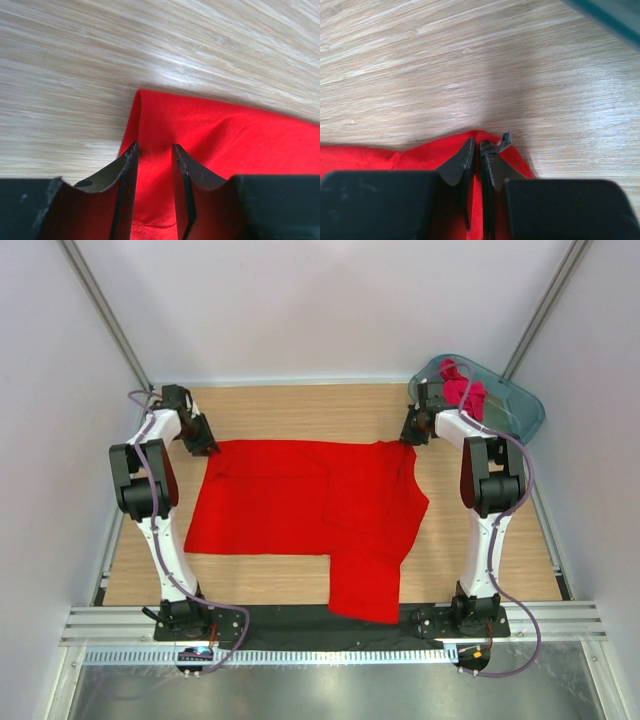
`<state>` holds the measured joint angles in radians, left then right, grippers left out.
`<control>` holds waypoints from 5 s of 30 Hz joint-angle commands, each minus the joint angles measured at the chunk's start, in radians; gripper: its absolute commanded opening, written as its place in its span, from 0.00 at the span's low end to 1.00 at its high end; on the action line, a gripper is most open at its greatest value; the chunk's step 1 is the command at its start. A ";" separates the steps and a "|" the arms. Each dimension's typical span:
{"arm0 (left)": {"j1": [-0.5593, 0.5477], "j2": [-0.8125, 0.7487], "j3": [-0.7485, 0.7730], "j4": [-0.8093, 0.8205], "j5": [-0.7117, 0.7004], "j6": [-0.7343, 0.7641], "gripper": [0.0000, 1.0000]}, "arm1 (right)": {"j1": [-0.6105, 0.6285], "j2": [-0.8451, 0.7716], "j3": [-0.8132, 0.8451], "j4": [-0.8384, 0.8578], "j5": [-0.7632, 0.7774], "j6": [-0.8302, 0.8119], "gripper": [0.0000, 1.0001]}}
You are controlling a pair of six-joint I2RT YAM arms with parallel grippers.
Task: Fold and stack the t-shirts
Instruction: Fold the tshirt
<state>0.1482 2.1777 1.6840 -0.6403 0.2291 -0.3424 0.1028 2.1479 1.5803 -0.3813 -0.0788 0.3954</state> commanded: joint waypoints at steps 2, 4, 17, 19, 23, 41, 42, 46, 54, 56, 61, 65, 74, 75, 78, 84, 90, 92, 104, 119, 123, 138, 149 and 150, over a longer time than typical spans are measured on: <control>0.002 0.002 0.009 0.054 0.013 -0.021 0.34 | 0.003 -0.002 0.024 0.032 -0.010 -0.001 0.14; 0.002 0.011 0.028 0.053 0.003 -0.023 0.34 | 0.003 0.001 0.030 0.027 -0.012 -0.003 0.13; 0.002 0.062 0.089 0.036 -0.042 -0.018 0.35 | 0.002 0.007 0.029 0.019 -0.010 -0.007 0.09; 0.002 0.073 0.098 0.040 -0.031 -0.026 0.34 | 0.002 0.010 0.032 0.018 -0.009 -0.009 0.06; 0.002 0.096 0.125 0.048 -0.019 -0.038 0.12 | 0.003 0.021 0.049 0.015 0.004 -0.007 0.01; 0.001 0.057 0.175 0.086 -0.223 -0.020 0.00 | 0.005 0.124 0.268 -0.025 0.189 -0.070 0.01; 0.002 0.062 0.181 0.087 -0.223 -0.024 0.00 | 0.008 0.128 0.270 -0.021 0.186 -0.070 0.01; 0.002 0.088 0.232 0.082 -0.257 -0.032 0.00 | 0.024 0.159 0.305 -0.013 0.174 -0.069 0.01; 0.002 0.053 0.260 0.037 -0.307 -0.043 0.53 | 0.028 0.211 0.475 -0.126 0.166 -0.044 0.22; 0.002 0.002 0.217 0.031 -0.318 -0.053 0.61 | 0.031 0.205 0.527 -0.166 0.172 -0.038 0.29; 0.004 -0.126 0.048 -0.004 -0.363 -0.125 0.62 | 0.070 0.141 0.561 -0.287 0.203 -0.041 0.47; 0.013 -0.248 -0.131 0.037 -0.298 -0.227 0.56 | 0.103 0.080 0.528 -0.360 0.203 -0.066 0.54; 0.074 -0.383 -0.422 0.268 -0.119 -0.804 0.49 | 0.147 -0.129 0.282 -0.337 0.091 0.011 0.58; 0.073 -0.389 -0.453 0.302 -0.111 -0.928 0.49 | 0.152 -0.144 0.262 -0.334 0.056 0.023 0.58; 0.071 -0.378 -0.510 0.381 -0.117 -1.044 0.48 | 0.164 -0.197 0.199 -0.317 0.034 0.033 0.58; 0.068 -0.366 -0.509 0.426 -0.194 -1.144 0.45 | 0.164 -0.244 0.156 -0.311 0.030 0.007 0.58; 0.070 -0.346 -0.524 0.427 -0.192 -1.225 0.44 | 0.161 -0.256 0.145 -0.309 0.014 -0.004 0.58; 0.071 -0.349 -0.538 0.416 -0.185 -1.253 0.43 | 0.163 -0.255 0.145 -0.307 0.008 -0.003 0.57; 0.037 -0.349 -0.529 0.269 -0.205 -1.317 0.46 | 0.160 -0.250 0.142 -0.292 -0.013 0.003 0.57; 0.036 -0.257 -0.405 0.260 -0.284 -1.213 0.32 | 0.152 -0.247 0.155 -0.298 -0.015 -0.013 0.56; 0.010 -0.249 -0.319 0.237 -0.339 -1.036 0.16 | 0.152 -0.240 0.155 -0.298 -0.019 -0.012 0.55; -0.088 -0.306 -0.305 0.231 -0.441 -0.706 0.00 | 0.152 -0.227 0.147 -0.294 -0.029 -0.009 0.54; -0.111 -0.349 -0.330 0.312 -0.433 -0.478 0.00 | 0.152 -0.214 0.136 -0.289 -0.041 0.000 0.54; -0.114 -0.337 -0.308 0.314 -0.429 -0.465 0.00 | 0.152 -0.214 0.136 -0.289 -0.041 0.003 0.54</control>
<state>0.0471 1.8538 1.3140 -0.3782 -0.1936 -0.8997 0.2592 1.9564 1.7180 -0.7036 -0.1036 0.3958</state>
